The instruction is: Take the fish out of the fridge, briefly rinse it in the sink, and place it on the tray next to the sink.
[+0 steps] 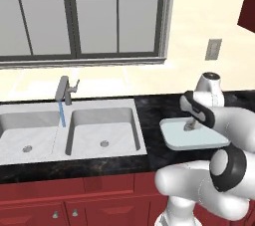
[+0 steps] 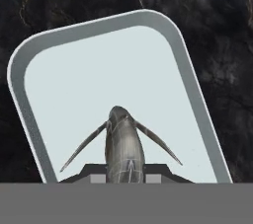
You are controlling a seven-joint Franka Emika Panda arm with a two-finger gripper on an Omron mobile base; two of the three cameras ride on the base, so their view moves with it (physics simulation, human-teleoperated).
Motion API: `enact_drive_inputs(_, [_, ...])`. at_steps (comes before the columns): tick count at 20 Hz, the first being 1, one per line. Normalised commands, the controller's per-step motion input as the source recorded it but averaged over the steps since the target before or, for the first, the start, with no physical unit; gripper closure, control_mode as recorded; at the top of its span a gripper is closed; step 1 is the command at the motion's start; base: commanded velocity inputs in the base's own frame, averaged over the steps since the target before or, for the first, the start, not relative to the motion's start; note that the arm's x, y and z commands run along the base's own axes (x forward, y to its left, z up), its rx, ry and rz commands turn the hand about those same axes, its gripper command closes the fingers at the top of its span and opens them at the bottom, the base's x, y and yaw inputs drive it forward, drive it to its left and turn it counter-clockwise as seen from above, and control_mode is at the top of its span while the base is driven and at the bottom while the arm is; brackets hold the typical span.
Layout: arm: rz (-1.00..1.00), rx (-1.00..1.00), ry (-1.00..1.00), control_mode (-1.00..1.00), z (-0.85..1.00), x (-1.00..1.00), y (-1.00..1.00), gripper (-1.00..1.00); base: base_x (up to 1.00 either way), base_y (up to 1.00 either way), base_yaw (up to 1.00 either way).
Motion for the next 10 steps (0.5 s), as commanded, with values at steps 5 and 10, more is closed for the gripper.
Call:
enact_drive_inputs(5, [0.04, 0.01, 0.18, -1.00, -0.26, 0.34, 0.02, 1.00, 0.00, 0.00, 0.00])
enact_drive_inputs(10, [0.06, 0.01, 0.04, -1.00, -0.49, 0.07, -0.02, 1.00, 0.00, 0.00, 0.00])
